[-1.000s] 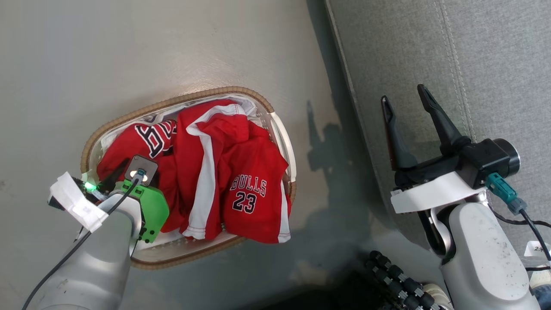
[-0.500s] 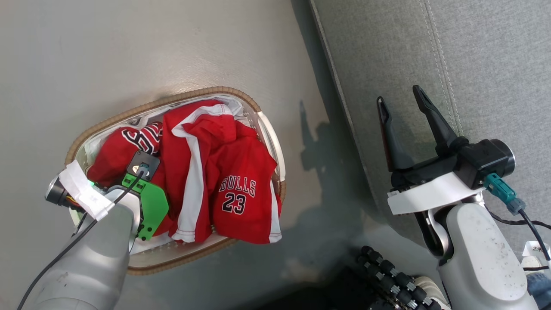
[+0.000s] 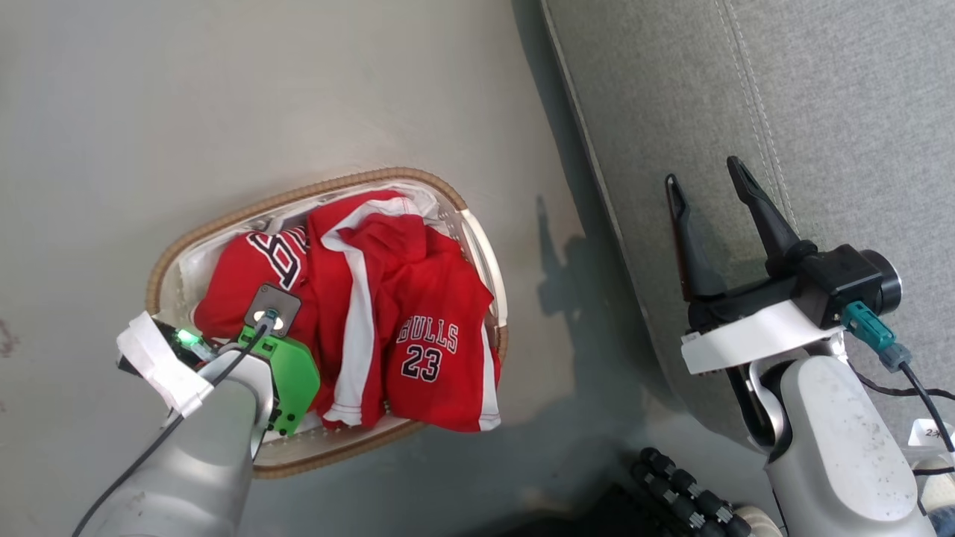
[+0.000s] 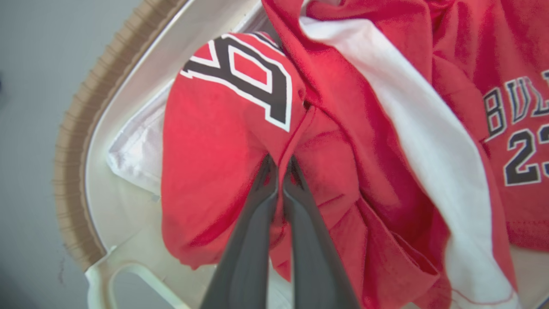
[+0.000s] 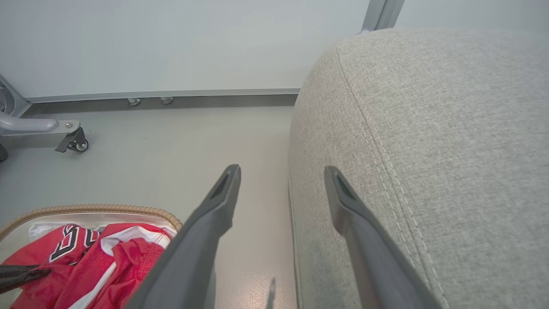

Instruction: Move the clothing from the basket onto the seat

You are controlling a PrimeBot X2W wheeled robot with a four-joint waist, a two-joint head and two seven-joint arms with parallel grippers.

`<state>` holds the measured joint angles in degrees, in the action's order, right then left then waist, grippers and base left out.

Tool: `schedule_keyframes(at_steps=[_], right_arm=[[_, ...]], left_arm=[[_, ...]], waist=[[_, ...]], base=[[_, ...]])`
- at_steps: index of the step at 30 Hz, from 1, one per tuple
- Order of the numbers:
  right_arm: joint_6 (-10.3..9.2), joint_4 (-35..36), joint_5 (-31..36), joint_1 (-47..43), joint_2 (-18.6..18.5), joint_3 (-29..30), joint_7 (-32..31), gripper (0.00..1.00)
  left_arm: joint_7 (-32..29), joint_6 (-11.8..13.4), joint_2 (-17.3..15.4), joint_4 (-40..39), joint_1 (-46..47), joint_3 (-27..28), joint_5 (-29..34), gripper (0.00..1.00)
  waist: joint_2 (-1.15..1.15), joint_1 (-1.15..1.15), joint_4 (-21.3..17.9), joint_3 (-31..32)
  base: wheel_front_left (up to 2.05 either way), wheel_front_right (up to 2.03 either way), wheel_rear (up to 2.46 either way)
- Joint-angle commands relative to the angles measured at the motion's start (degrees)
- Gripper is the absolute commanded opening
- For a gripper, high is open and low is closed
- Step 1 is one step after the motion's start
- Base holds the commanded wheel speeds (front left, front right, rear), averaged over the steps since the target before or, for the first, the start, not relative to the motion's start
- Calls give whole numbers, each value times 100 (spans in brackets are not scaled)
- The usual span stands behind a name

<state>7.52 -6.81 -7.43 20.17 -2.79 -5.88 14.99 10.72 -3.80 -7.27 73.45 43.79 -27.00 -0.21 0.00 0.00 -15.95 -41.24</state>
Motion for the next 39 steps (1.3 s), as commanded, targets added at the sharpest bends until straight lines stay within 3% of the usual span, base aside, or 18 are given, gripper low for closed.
schedule_keyframes(at_steps=[1, 12, 24, 39], right_arm=[[-6, -33, 97, -99, -19, 41, 29, 100], [-6, -229, 549, -546, -22, 367, 30, 100], [-6, -396, 864, -1279, -22, 462, 30, 100], [-6, -425, 914, -1876, -21, 241, 30, 100]], left_arm=[[115, -37, 28, -30, -113, 15, -70, 0], [449, -134, 201, -788, -602, -147, -168, 0], [452, -215, -113, -2490, -1090, -448, -47, 0], [352, -306, -365, -3335, 35, -830, 228, 0]], waist=[[0, 0, 191, 268], [0, 0, 798, 1490], [0, 0, 1205, 3016], [0, 0, 1255, 4019]], base=[[0, 0, 0], [0, 0, 0], [0, 0, 0], [0, 0, 0]])
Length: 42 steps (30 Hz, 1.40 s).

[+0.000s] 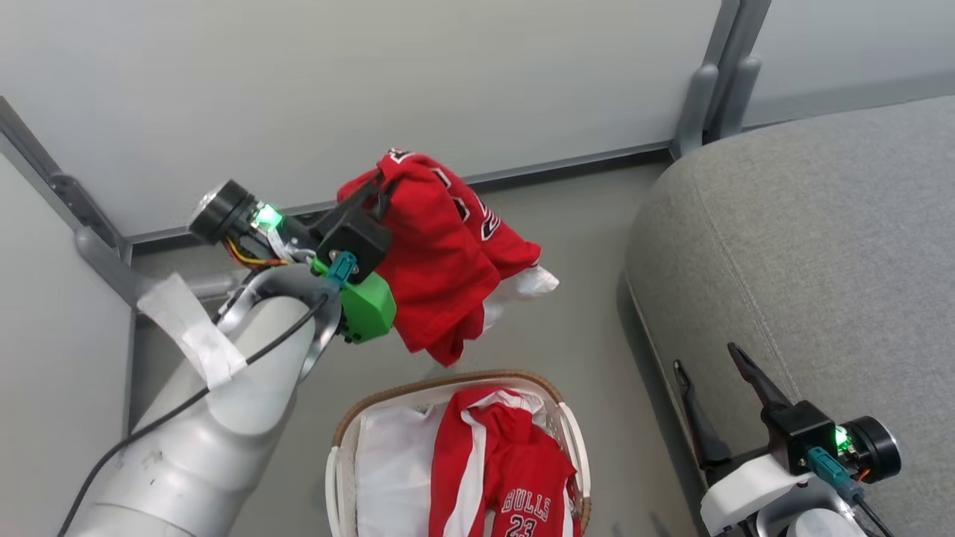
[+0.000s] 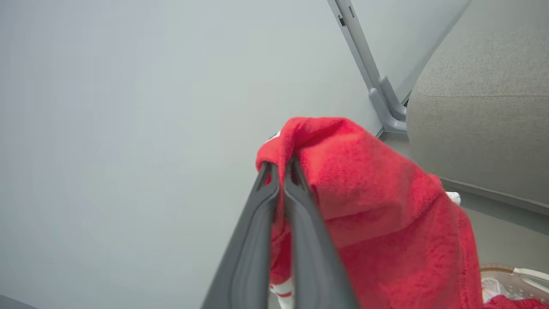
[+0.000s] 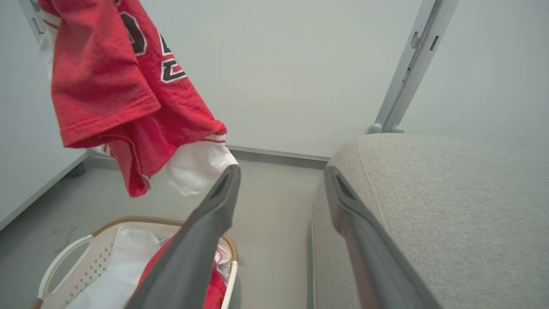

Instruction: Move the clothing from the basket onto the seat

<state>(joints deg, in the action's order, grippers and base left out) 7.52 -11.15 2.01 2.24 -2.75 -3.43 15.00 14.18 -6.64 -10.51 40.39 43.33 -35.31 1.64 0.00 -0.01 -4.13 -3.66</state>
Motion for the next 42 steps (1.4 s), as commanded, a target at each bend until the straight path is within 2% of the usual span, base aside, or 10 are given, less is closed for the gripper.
schedule_keyframes(at_steps=[1, 11, 18, 31, 38, 42], right_arm=[[-6, 28, -40, -73, -24, -34, 28, 100], [-6, 81, 72, 261, -25, -324, 29, 100], [-6, -191, 530, 714, -25, -304, 28, 100], [-6, -1561, 1329, 1731, -32, -214, 28, 100], [-6, -2413, 1029, 2277, -192, -657, 28, 100], [-7, -2751, 743, 2583, -338, -1178, 29, 100]], left_arm=[[-36, -22, -75, -67, 204, -27, 64, 0], [-203, -78, -271, -439, 966, -280, 31, 0], [-221, -82, -207, -776, 1114, -499, -110, 0], [-410, -75, -166, -1799, 1074, -1081, -325, 0], [-534, -75, -222, -2202, 958, -1245, -407, 0], [-585, -75, -244, -2351, 877, -1315, -451, 0]], waist=[[0, 1, 67, 275], [0, 1, 49, 340], [0, 1, 202, 387], [0, 1, 483, 453], [0, 1, 598, 494], [0, 1, 660, 514]], base=[[0, 0, 0], [0, 0, 0], [0, 0, 0], [0, 0, 0], [0, 0, 0], [0, 0, 0]])
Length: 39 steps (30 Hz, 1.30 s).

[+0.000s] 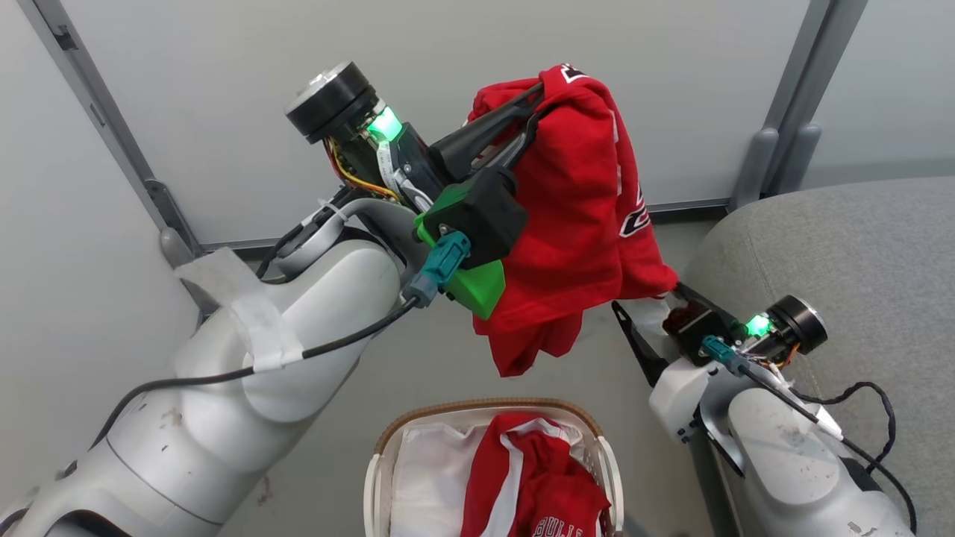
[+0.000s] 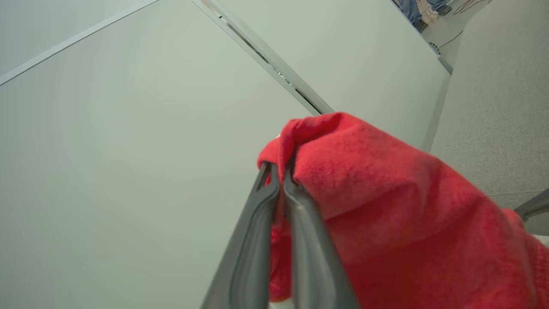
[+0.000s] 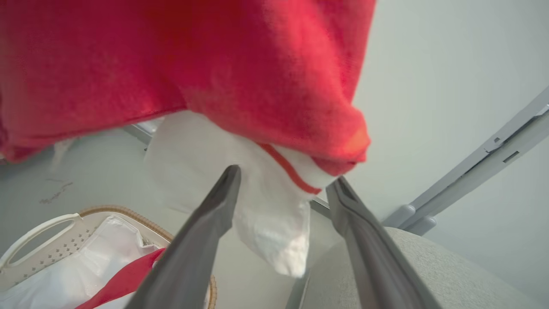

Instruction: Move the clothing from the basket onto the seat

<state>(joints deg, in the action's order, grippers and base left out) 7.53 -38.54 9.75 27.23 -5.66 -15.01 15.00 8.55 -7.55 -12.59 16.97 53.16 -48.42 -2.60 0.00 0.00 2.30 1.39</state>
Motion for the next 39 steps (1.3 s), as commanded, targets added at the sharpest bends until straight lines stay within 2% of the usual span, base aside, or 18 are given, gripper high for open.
schedule_keyframes(at_steps=[1, 7, 8, 9, 11, 12, 19, 26, 27, 28, 29, 30, 31, 39], right_arm=[[-8, -54, -126, 158, -77, -168, 28, 100], [-8, -57, -694, 497, -273, -1034, 28, 100], [-8, -13, -796, 552, -302, -1174, 28, 80], [-8, 30, -878, 579, -315, -1268, 28, 53], [-8, 100, -1028, 605, -352, -1448, 28, 21], [-8, 151, -1095, 613, -369, -1535, 28, 0], [-8, 421, -1291, 561, -425, -1701, 28, 0], [-8, 734, -1171, 514, -438, -1404, 28, 0], [-8, 790, -1155, 510, -427, -1331, 28, 0], [-8, 844, -1120, 500, -413, -1246, 28, 0], [-8, 889, -1097, 496, -406, -1180, 28, 0], [-8, 969, -1049, 500, -398, -1082, 28, 0], [-8, 1022, -1021, 504, -391, -1017, 28, 0], [-8, 1405, -836, 572, -362, -555, 28, 0]], left_arm=[[-20, 16, -43, -45, -121, -20, -35, 0], [-31, 35, -91, -109, -209, -69, -91, 0], [-36, 55, -98, -101, -226, -63, -111, 0], [-35, 61, -107, -93, -237, -57, -132, 0], [-23, 100, -139, -61, -273, -29, -170, 0], [-22, 121, -163, -32, -301, -17, -198, 0], [48, 239, -272, 242, -477, 98, -347, 0], [155, 335, -271, 553, -765, 229, -681, 0], [182, 344, -245, 593, -835, 252, -742, 3], [221, 353, -212, 650, -934, 278, -830, 32], [255, 365, -191, 690, -1019, 293, -903, 44], [307, 383, -154, 754, -1158, 317, -1019, 87], [348, 410, -123, 804, -1254, 340, -1081, 100], [637, 509, 178, 1137, -2124, 572, -1616, 100]], waist=[[0, 0, 27, 16], [0, 0, 61, 40], [0, 0, 65, 43], [0, 0, 65, 43], [0, 0, 61, 44], [0, 0, 57, 43], [0, 0, 14, 21], [0, 0, -40, -5], [0, 0, -45, -8], [0, 0, -50, -10], [0, 0, -56, -12], [0, 0, -62, -19], [0, 0, -66, -23], [0, 0, -126, -64]], base=[[0, 0, 0], [0, 0, 0], [0, 0, 0], [0, 0, 0], [0, 0, 0], [0, 0, 0], [0, 0, 0], [0, 0, 0], [0, 0, 0], [0, 0, 0], [0, 0, 0], [0, 0, 0], [0, 0, 0], [0, 0, 0]])
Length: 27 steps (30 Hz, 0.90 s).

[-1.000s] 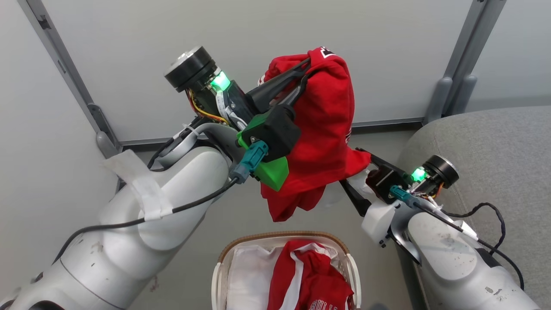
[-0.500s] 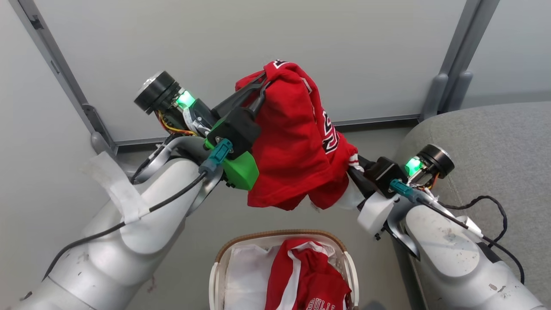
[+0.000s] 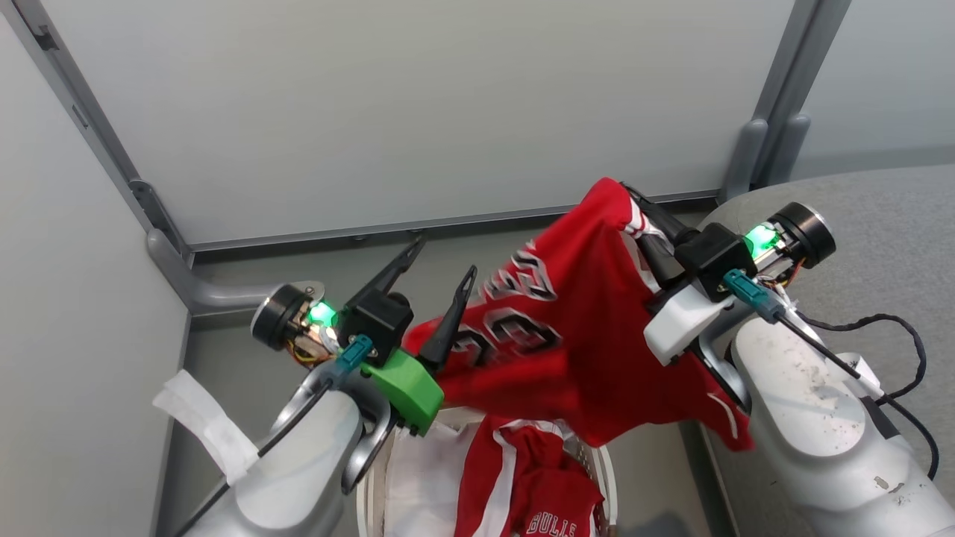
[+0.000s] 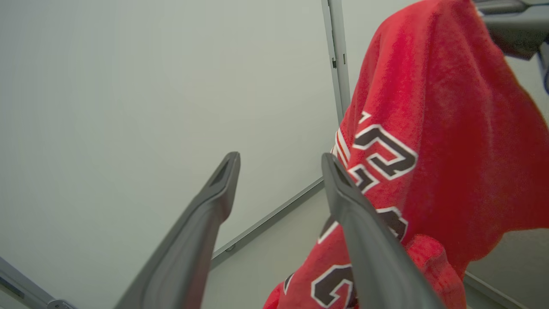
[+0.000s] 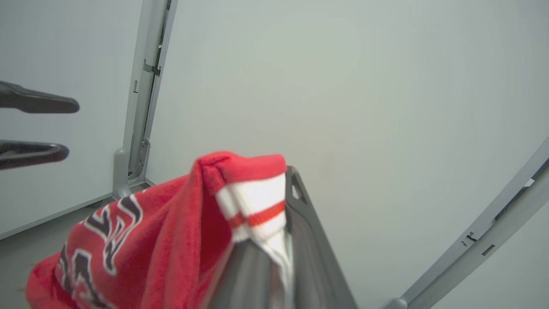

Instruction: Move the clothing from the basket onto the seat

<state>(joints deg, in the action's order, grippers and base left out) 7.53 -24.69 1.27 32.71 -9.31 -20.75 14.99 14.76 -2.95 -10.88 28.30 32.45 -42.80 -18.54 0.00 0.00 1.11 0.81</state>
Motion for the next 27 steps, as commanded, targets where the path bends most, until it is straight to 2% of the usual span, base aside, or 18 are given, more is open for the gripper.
schedule_keyframes(at_steps=[1, 14, 21, 27], right_arm=[[-8, 71, 38, 31, -7, 92, 29, 0], [-8, 437, 214, -19, -159, 499, 29, 0], [-8, 393, 261, 63, -248, 605, 29, 0], [-8, 302, 310, 196, -373, 570, 29, 0]], left_arm=[[43, 54, 39, 49, -195, 72, -94, 100], [47, -120, 307, -368, -1527, 890, 144, 100], [47, -226, 457, -348, -1837, 1169, 379, 100], [48, -311, 599, -361, -1950, 1304, 520, 100]], waist=[[0, 0, -20, -16], [0, 0, -160, -105], [0, 0, -289, -157], [0, 0, -585, -216]], base=[[0, 0, 0], [0, 0, 0], [0, 0, 0], [0, 0, 0]])
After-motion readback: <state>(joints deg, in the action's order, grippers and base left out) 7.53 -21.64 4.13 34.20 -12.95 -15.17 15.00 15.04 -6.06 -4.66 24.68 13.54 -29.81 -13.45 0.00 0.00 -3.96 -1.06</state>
